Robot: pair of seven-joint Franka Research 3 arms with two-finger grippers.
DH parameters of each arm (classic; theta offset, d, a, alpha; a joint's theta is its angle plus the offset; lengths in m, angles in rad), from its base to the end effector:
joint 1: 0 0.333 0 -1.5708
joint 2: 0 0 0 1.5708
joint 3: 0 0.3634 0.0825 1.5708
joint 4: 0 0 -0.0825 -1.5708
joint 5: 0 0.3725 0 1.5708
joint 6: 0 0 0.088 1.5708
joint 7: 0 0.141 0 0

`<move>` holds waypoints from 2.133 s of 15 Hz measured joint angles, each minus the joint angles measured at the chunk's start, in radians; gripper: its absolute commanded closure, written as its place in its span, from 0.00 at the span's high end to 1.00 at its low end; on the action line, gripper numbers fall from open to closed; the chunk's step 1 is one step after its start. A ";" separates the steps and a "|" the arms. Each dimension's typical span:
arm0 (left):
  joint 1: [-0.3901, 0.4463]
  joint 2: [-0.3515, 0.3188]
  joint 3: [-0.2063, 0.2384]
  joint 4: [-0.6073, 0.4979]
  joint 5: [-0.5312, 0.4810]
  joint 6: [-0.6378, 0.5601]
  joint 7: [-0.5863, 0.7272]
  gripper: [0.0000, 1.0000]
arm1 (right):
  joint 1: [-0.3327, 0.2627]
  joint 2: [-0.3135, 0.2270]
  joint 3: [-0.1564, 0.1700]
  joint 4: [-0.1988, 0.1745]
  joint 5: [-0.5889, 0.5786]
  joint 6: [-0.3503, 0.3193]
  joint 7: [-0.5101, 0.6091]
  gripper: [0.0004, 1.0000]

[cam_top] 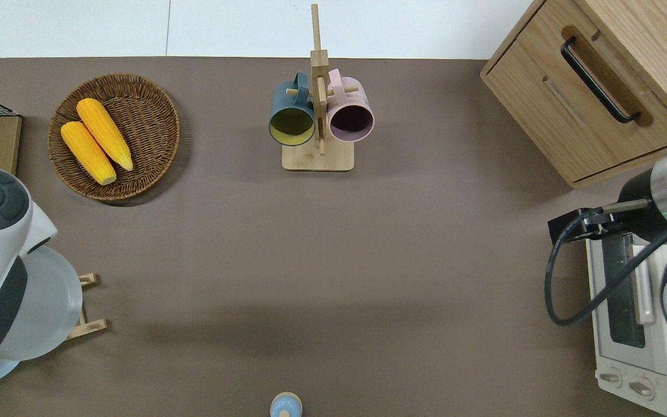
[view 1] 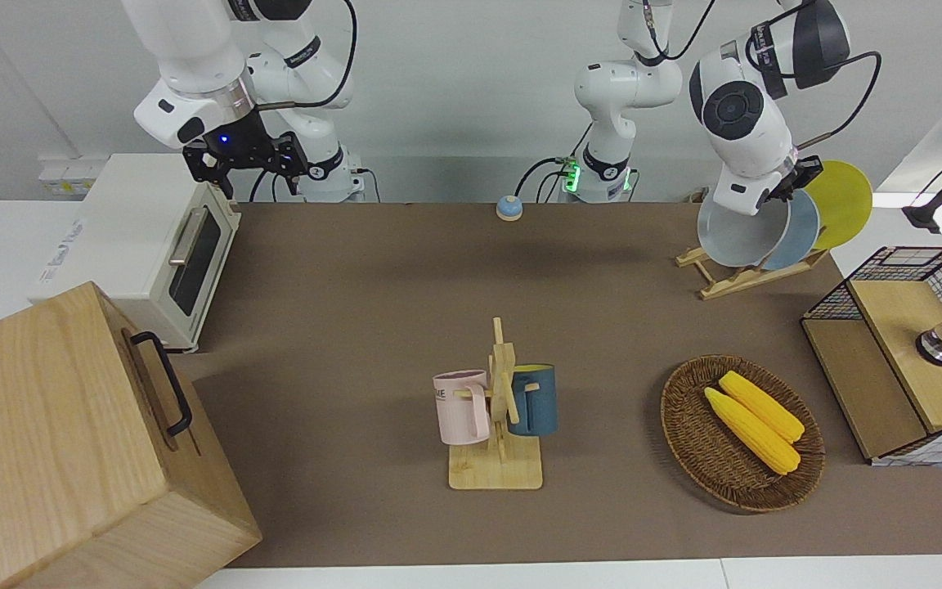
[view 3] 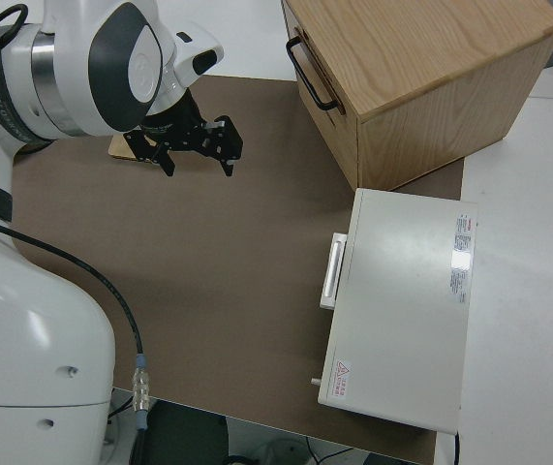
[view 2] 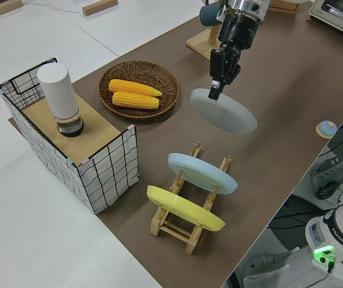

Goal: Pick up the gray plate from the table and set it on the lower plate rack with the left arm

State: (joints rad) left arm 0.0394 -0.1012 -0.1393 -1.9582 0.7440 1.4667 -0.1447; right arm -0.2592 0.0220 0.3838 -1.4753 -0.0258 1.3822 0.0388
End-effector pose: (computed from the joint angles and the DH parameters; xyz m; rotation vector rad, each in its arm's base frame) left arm 0.4725 0.0516 0.5518 -2.3198 0.0285 0.3439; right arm 0.5234 0.0588 0.6548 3.1075 0.1287 -0.1739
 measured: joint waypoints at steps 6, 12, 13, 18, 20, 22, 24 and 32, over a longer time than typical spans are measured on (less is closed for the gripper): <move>-0.004 0.011 -0.029 -0.052 0.088 -0.030 -0.092 0.00 | 0.000 0.000 0.000 0.000 0.000 0.000 0.000 0.98; -0.004 0.017 -0.029 -0.131 0.097 -0.027 -0.201 0.00 | 0.000 0.000 0.000 0.000 0.000 0.000 0.000 0.98; -0.004 0.022 -0.029 -0.139 0.097 -0.026 -0.215 0.00 | 0.000 0.000 0.000 0.000 0.000 0.000 0.000 0.98; -0.004 0.067 -0.029 -0.164 0.097 0.012 -0.263 0.00 | 0.000 0.000 0.000 0.000 0.000 0.000 0.000 0.98; -0.004 0.086 -0.029 -0.169 0.097 0.024 -0.274 0.00 | 0.000 0.000 0.000 0.000 0.000 0.000 0.000 0.98; -0.004 0.107 -0.029 -0.169 0.097 0.034 -0.283 0.27 | 0.000 0.000 0.000 0.000 0.000 0.000 0.000 0.98; -0.004 0.113 -0.028 -0.169 0.096 0.036 -0.283 0.56 | 0.000 0.000 0.000 0.000 0.000 0.000 0.000 0.98; -0.004 0.113 -0.028 -0.169 0.093 0.037 -0.281 0.98 | 0.000 0.000 0.000 0.000 0.000 0.000 0.000 0.98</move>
State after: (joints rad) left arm 0.0358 0.0118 -0.1668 -2.1268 0.8368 1.5036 -0.4261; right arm -0.2592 0.0220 0.3838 -1.4753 -0.0258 1.3822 0.0388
